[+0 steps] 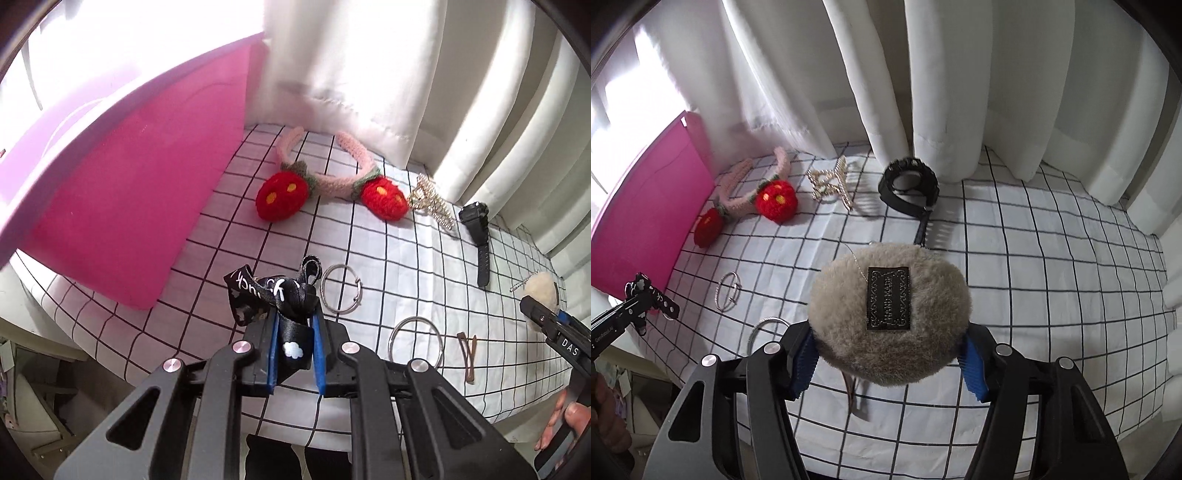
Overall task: Organize jewelry
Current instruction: 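Carry both items into the pink tub and open both tools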
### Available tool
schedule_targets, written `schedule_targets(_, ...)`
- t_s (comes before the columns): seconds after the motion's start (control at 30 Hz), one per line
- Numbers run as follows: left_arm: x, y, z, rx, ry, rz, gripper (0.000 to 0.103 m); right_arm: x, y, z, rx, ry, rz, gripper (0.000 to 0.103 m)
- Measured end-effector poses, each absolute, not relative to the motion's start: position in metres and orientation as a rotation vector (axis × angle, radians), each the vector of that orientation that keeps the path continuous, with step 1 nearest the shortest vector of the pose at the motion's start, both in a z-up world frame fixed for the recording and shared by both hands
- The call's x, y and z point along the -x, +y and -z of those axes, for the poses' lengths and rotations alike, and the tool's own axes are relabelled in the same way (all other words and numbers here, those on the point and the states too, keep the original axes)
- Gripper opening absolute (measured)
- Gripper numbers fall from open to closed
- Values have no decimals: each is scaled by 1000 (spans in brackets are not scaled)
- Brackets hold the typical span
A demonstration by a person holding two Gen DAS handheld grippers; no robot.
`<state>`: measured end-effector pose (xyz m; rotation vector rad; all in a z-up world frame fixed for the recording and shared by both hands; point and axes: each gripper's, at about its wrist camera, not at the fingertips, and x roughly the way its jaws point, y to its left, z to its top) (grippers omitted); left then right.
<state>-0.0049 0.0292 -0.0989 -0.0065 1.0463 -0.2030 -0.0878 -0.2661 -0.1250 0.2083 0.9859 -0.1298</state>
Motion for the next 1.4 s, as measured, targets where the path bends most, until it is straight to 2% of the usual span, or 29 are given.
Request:
schedule_targets(0.43, -13, 44, -24, 95, 769, 268, 15, 43, -211, 18, -137, 765, -39, 62)
schedule_targets(0.67, -29, 85, -63, 111, 654, 201, 15, 4, -152, -21, -76, 688, -178, 62)
schedule_targets(1.07, -66, 193, -67, 159, 603, -22, 15, -66, -22, -52, 45, 628, -398, 62)
schedule_targets(1.4, -91, 265, -24, 214, 711, -139, 15, -122, 76, -32, 109, 720, -497, 62)
